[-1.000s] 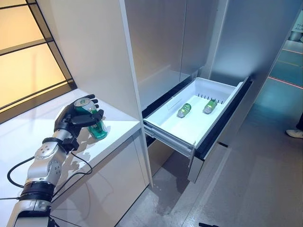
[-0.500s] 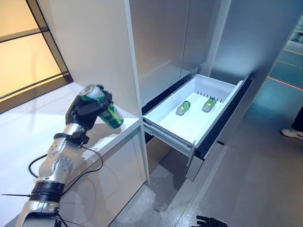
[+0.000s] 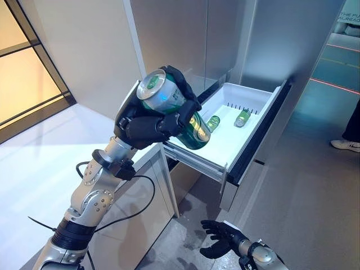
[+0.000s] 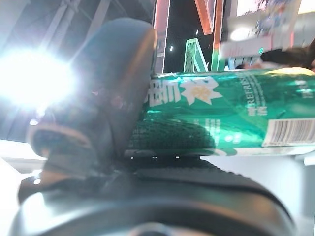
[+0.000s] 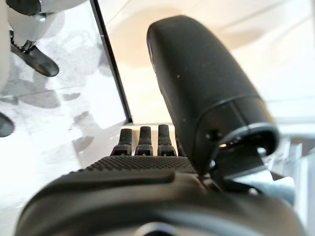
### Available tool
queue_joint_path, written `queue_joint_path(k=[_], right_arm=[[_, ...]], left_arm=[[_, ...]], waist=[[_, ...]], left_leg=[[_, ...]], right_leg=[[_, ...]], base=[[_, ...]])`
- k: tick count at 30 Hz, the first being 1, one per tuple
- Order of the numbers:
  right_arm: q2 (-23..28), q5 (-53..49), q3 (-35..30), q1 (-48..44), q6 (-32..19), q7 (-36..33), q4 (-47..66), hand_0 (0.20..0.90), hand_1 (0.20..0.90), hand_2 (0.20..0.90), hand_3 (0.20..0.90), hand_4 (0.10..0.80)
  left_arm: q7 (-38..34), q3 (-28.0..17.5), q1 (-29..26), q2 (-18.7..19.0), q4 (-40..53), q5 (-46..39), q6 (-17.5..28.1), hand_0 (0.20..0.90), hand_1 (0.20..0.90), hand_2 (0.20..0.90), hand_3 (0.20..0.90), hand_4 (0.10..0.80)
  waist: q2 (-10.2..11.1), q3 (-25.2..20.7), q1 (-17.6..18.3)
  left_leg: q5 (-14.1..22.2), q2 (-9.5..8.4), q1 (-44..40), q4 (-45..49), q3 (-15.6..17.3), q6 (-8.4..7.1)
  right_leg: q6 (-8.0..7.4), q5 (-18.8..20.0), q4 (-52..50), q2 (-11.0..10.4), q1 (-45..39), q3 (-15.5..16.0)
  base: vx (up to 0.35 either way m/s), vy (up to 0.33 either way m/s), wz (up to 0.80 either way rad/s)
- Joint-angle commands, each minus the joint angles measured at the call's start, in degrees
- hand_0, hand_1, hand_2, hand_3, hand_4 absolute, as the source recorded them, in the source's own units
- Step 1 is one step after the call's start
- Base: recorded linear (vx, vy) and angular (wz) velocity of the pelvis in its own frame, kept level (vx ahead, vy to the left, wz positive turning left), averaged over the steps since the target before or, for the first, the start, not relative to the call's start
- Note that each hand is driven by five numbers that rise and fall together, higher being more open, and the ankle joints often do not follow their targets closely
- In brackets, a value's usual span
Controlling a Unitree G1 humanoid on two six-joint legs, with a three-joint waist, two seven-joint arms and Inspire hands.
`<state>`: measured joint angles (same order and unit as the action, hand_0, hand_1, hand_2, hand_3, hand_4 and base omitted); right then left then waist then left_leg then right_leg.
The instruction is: Put drinks into fridge and close the fridge
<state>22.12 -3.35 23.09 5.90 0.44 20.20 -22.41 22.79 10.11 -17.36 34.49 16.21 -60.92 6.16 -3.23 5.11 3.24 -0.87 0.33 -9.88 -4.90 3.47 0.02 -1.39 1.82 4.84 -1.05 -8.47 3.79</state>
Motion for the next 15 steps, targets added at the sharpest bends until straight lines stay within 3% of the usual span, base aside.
queue_joint_path(k=[1,5,10,15], right_arm=[[0.5,-11.5,-2.7,-5.7,-0.6,5.5,15.3,0.9,0.9,0.9,0.9,0.8],[3.9,-24.6,-6.1,-9.3,3.6,7.3,26.4,0.9,0.9,0.9,0.9,0.8],[4.5,-35.4,-8.3,-13.2,7.8,5.5,32.3,0.9,0.9,0.9,0.9,0.8],[4.8,-40.1,-9.2,-14.1,9.7,5.0,34.1,0.9,0.9,0.9,0.9,0.8]], left_arm=[[4.3,-2.8,-6.8,0.6,0.5,-3.7,9.2,0.3,0.3,0.3,0.2,0.1],[8.8,-2.5,-2.1,-0.3,-0.1,-1.6,9.7,0.3,0.3,0.3,0.2,0.1],[11.0,-1.9,0.6,-1.0,0.3,0.2,9.0,0.3,0.3,0.3,0.2,0.1],[11.3,-1.4,1.0,-1.1,1.2,0.6,8.2,0.3,0.3,0.3,0.2,0.1]], waist=[[1.6,-1.8,-0.2],[1.8,-1.5,-0.5],[1.8,-1.8,-0.7],[2.1,-2.1,-0.9]], left_leg=[[4.9,-3.48,-0.6,0.8,-2.6,1.41],[4.7,-3.53,-0.5,0.8,-2.6,1.61],[4.5,-3.47,-0.3,0.9,-2.3,1.8],[4.0,-3.46,0.3,1.1,-2.2,1.82]], right_leg=[[-2.53,-7.1,-5.8,1.2,1.0,-0.5],[-2.42,-6.7,-5.8,1.3,1.1,-0.7],[-2.28,-6.4,-5.7,1.3,1.4,-0.8],[-2.13,-5.7,-5.5,1.3,1.8,-0.6]], base=[[0.0,0.0,0.0],[0.0,0.0,0.0],[-0.009,0.003,-0.03],[-0.026,-0.003,-0.02]])
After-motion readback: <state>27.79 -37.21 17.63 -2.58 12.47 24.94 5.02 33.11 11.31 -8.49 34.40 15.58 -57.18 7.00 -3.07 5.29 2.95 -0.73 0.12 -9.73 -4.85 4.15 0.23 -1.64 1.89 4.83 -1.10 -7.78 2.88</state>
